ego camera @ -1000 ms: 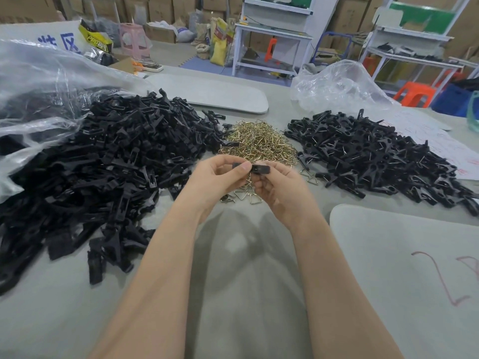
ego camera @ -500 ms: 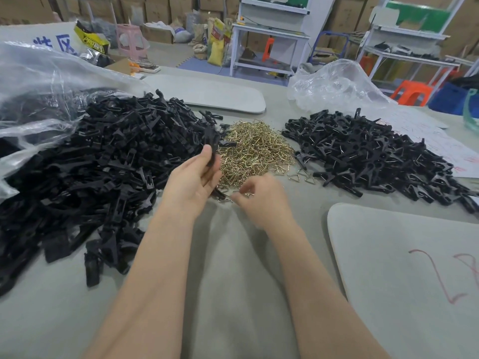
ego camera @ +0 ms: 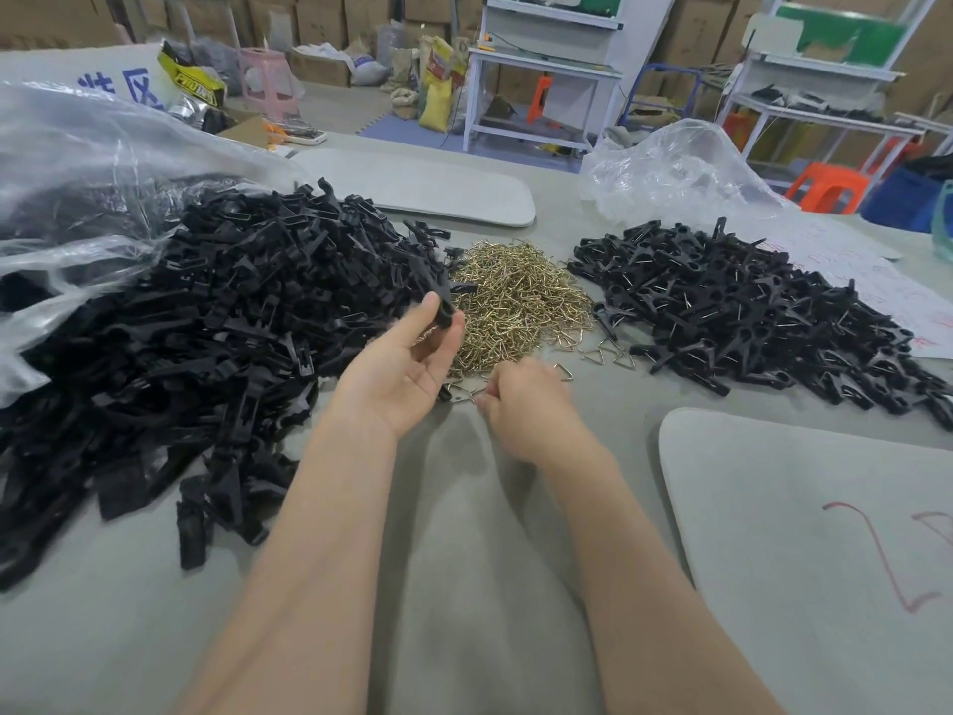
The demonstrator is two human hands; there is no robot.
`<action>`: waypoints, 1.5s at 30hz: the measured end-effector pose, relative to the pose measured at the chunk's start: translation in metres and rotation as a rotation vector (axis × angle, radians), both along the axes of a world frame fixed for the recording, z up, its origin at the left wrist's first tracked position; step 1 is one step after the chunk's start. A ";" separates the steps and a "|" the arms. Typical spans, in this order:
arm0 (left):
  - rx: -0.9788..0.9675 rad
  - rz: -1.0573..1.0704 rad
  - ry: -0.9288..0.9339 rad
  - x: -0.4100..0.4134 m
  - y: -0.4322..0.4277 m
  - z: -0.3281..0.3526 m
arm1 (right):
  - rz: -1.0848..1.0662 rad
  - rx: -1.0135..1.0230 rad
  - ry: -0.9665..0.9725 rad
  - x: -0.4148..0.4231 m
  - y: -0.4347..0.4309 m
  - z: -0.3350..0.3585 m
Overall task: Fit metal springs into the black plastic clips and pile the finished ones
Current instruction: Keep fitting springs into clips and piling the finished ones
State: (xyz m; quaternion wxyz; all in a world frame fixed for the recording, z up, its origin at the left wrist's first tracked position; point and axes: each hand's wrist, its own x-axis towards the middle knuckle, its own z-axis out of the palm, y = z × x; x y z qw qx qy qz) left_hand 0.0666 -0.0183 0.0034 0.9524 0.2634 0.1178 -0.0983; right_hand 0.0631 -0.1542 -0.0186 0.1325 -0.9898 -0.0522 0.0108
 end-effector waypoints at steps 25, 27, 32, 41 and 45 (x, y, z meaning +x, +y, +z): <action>1.851 0.120 -0.480 -0.006 -0.027 -0.020 | -0.231 1.221 -0.114 0.002 -0.034 0.021; 1.850 0.120 -0.508 -0.006 -0.028 -0.021 | -0.239 1.000 -0.183 0.002 -0.034 0.020; 1.827 0.116 -0.585 -0.006 -0.030 -0.021 | -0.264 0.913 -0.165 0.001 -0.030 0.019; 1.807 0.106 -0.607 -0.004 -0.027 -0.021 | -0.296 0.967 -0.134 0.001 -0.027 0.020; 1.836 0.104 -0.615 -0.005 -0.028 -0.021 | -0.311 0.941 -0.164 0.004 -0.026 0.017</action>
